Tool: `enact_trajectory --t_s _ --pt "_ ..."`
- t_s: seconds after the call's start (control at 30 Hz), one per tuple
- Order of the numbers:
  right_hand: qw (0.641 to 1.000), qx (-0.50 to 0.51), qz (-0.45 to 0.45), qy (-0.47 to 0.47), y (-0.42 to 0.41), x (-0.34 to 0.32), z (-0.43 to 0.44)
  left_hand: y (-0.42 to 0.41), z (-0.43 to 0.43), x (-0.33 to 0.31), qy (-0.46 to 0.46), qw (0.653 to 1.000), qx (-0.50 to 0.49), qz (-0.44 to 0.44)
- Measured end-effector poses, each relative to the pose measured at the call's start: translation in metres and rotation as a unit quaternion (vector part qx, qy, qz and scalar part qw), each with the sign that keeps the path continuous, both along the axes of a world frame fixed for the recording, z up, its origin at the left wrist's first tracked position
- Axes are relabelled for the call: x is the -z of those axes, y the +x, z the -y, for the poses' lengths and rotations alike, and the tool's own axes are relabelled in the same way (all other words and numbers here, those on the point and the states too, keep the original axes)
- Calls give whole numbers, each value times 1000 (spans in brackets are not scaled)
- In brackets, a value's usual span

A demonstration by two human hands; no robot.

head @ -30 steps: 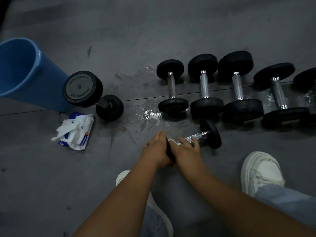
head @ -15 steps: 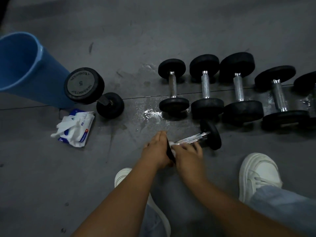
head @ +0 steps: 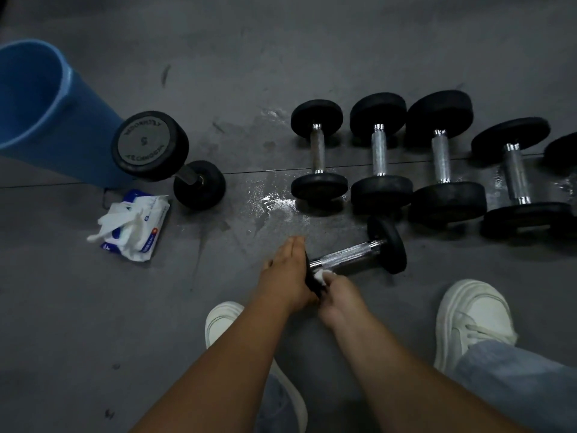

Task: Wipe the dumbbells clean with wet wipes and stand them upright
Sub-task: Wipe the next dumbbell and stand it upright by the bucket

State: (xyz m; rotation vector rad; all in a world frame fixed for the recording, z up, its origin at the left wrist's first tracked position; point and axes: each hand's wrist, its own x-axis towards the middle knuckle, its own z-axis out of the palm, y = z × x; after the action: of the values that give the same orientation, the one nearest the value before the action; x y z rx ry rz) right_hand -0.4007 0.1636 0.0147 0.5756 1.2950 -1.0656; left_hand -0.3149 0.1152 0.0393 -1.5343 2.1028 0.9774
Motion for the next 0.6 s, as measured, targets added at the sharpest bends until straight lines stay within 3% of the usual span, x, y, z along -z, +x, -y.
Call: enact_trajectory --t_s 0.1,0.2,0.6 --pt "1000 -2 -31 2 6 2 -6 0 -3 0 -13 1000 1 -2" --pt "1000 18 -4 -15 4 -6 -11 0 0 -1 -13 1000 0 -5" --pt "992 -97 -83 -11 -2 -10 -6 0 -2 1 -12 1000 -2 -5"
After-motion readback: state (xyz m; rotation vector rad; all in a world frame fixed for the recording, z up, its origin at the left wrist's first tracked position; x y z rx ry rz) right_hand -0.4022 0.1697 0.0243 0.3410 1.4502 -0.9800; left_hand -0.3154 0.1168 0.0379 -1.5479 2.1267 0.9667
